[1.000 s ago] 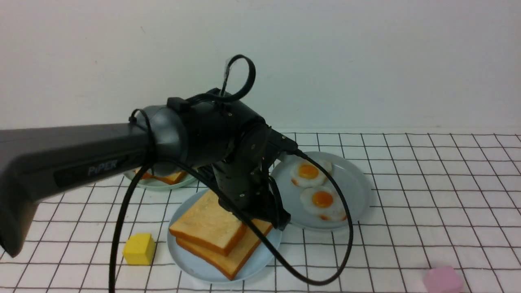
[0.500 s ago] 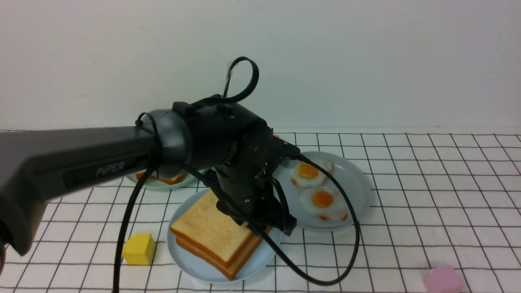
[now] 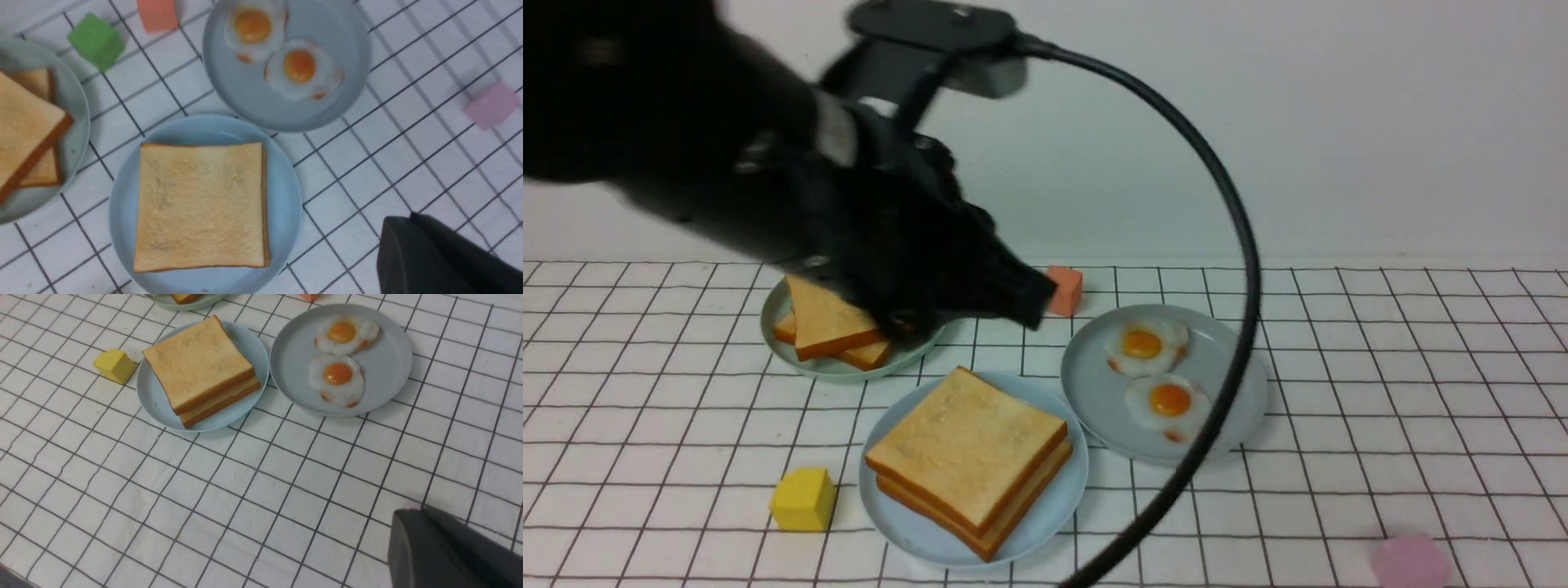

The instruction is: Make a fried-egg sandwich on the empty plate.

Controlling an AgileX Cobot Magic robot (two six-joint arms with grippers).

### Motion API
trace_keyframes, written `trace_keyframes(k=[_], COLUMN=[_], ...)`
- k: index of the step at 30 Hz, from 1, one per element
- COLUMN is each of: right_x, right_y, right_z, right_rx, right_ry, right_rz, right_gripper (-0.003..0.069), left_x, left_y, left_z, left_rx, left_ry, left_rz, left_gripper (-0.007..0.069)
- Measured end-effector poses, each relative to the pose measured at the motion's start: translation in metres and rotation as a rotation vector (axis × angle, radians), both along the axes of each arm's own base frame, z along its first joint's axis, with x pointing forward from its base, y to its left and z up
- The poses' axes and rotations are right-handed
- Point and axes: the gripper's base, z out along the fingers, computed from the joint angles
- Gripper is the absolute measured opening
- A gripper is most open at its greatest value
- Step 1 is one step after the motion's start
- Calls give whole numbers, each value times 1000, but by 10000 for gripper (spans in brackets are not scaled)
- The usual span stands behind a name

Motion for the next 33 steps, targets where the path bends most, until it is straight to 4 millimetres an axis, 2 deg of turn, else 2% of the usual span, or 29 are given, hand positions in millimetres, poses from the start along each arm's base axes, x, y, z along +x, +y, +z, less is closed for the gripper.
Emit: trace_keyframes(k=[2, 6, 7, 8, 9, 13, 15, 20, 27, 33], right_x=[-1, -6, -7, -11, -14, -27, -35, -46, -44, -43], right_y=[0, -3, -4, -6, -8, -16, -21, -30, -31, -31], right_z=[-1, -5, -7, -10, -14, -21, -27, -38, -55, -61], right_rx=[5, 19, 24, 30, 38, 73, 96, 149, 148, 134], right_ry=[25, 39, 45, 46, 52, 48, 39, -8, -9, 17], right_rz=[-12, -34, -42, -53, -69, -117, -150, -203, -227, -231], right_gripper=[32, 32, 32, 32, 32, 32, 32, 32, 37, 46], left_x=[-31, -89, -96, -112, -121, -142, -148, -156, -154, -155], left_y=[24, 69, 75, 88, 96, 115, 121, 127, 125, 124], left_z=[5, -23, -35, -45, -61, -90, -106, -124, -146, -154], left_rx=[-87, -269, -289, -365, -401, -509, -529, -556, -509, -465], left_ry=[-91, -241, -250, -325, -358, -477, -498, -525, -469, -415], left_rz=[2, 21, 27, 37, 46, 65, 68, 71, 71, 63], left_gripper=[-13, -13, -13, -13, -13, -13, -13, -13, -13, -13])
